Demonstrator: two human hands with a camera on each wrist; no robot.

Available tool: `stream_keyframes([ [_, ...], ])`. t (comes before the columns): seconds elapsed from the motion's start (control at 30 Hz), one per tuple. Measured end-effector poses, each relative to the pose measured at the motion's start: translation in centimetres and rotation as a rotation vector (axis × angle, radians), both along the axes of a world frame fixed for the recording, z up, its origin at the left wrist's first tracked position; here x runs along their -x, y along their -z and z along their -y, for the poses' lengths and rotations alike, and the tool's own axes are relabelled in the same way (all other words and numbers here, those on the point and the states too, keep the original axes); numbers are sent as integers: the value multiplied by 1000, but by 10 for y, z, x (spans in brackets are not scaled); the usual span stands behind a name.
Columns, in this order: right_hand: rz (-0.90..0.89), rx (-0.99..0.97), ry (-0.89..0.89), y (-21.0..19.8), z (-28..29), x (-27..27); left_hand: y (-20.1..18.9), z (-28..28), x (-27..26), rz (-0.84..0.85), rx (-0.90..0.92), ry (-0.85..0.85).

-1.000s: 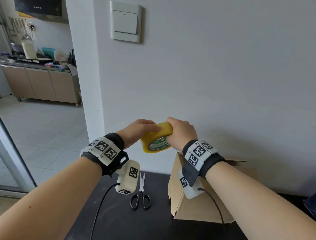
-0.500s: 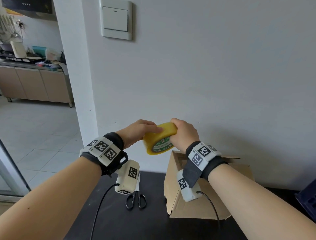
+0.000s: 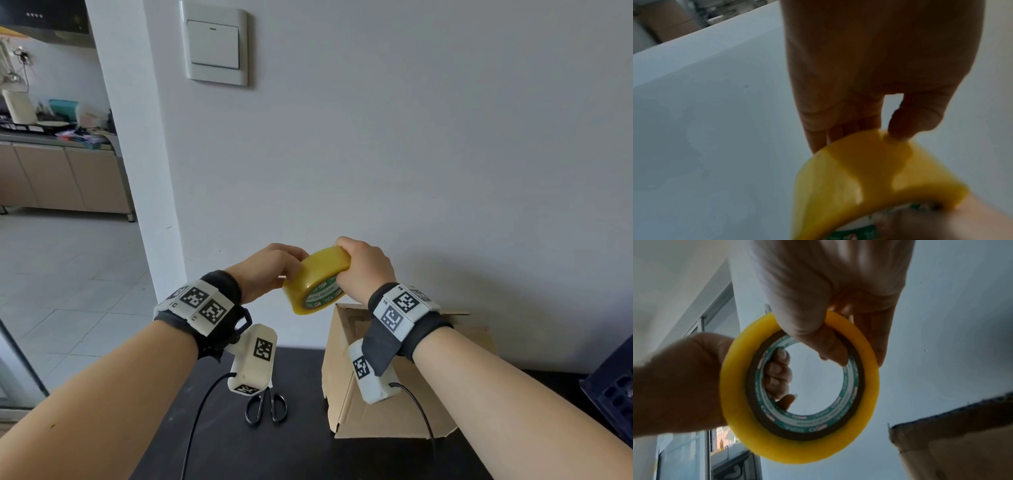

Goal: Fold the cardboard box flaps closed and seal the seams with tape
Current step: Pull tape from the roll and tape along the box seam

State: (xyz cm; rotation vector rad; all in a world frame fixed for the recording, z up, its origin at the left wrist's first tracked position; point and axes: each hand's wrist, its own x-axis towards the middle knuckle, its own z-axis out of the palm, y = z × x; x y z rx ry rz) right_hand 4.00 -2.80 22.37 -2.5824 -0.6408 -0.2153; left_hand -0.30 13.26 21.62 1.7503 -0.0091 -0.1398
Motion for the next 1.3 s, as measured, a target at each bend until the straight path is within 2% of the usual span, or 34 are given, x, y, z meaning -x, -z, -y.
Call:
stream_keyframes([
  [0.07, 18, 37, -2, -1, 0, 0, -1, 1, 0, -27, 54, 36],
  [0.27, 18, 32, 22, -2, 3, 0, -4, 4, -1, -21, 23, 35],
  [0.43, 17, 48, 15, -2, 8, 1, -4, 5, 3, -50, 127, 40],
  [0.67, 5, 17, 23, -3, 10, 2, -3, 10, 4, 14, 36, -9],
  [0.8, 36, 41, 25, -6, 10, 2, -3, 10, 3, -10, 149, -13],
  [1.0, 6, 39, 31, -8, 13, 0, -7, 14, 3, -6, 31, 9],
  [1.2, -14, 43, 37, -7, 17, 1, -7, 14, 4, -62, 165, 7],
  [1.3, 25, 62, 31, -8, 16, 2, -9, 16, 3, -56, 163, -4],
])
